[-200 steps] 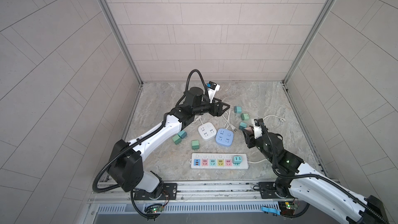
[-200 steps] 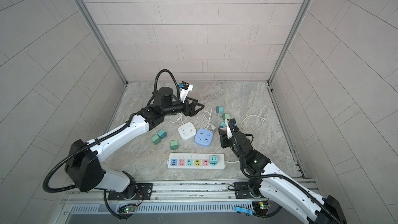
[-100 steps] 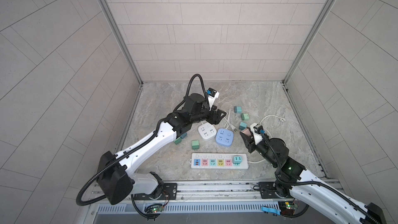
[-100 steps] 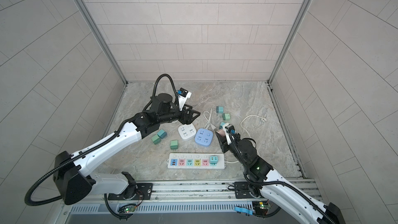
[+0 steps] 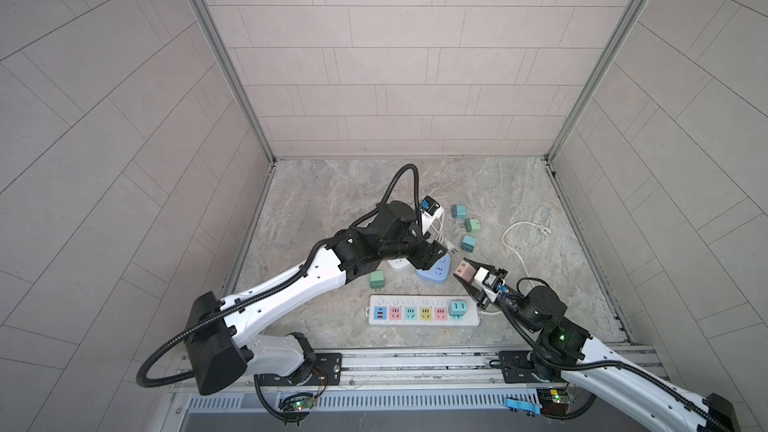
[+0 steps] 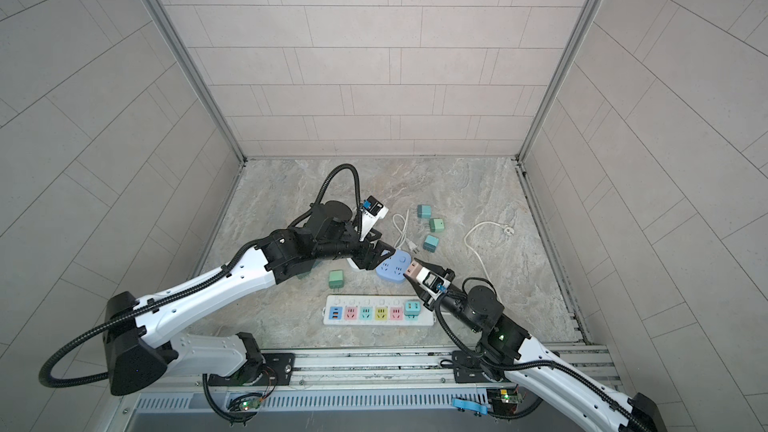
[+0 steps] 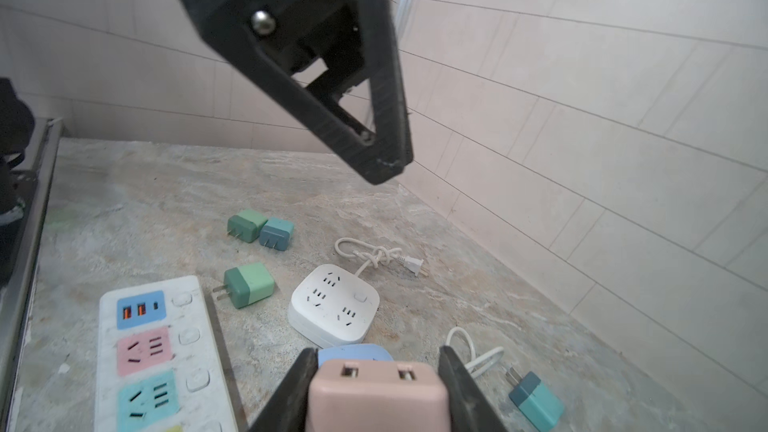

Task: Insert the plug
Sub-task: 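Close the left gripper on the pink adapter held by the right gripper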

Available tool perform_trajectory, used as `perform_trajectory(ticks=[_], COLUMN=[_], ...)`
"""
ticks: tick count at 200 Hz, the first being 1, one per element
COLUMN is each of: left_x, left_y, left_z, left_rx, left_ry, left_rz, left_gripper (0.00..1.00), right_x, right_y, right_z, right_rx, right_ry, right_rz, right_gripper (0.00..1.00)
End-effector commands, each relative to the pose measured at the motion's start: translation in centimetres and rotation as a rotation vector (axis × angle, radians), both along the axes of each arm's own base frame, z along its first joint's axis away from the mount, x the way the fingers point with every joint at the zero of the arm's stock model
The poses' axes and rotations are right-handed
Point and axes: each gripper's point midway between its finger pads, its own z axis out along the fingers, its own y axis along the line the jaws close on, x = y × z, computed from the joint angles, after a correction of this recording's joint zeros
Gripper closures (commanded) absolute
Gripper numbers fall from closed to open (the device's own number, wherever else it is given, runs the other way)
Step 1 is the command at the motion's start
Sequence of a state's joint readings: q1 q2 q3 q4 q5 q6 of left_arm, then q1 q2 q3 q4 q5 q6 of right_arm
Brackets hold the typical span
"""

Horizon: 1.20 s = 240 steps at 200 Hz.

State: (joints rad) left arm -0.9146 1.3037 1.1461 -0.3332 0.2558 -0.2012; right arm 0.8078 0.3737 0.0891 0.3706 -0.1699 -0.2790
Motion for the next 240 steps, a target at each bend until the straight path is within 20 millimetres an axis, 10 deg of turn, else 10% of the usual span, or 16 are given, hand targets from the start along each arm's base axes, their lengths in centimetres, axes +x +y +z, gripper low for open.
perform_trajectory(ticks=[1, 240], left_x=[-1.0, -5.1], left_y=[0.3, -4.4], left_z=[-0.3, -3.8], left_rx=[0.024, -0.042], left_ry=[-0.003, 0.099], left_rz=[-0.017, -0.164], left_gripper=[0.35, 0.43], right_x=[-2.6, -1.3], right_y=[1.7, 1.9], right_z=[1.4, 5.8], right_rx=[-0.082, -0.043], right_ry=[-0.209, -0.273], right_rz=[0.144, 0.037], right_gripper=[0.94, 1.00])
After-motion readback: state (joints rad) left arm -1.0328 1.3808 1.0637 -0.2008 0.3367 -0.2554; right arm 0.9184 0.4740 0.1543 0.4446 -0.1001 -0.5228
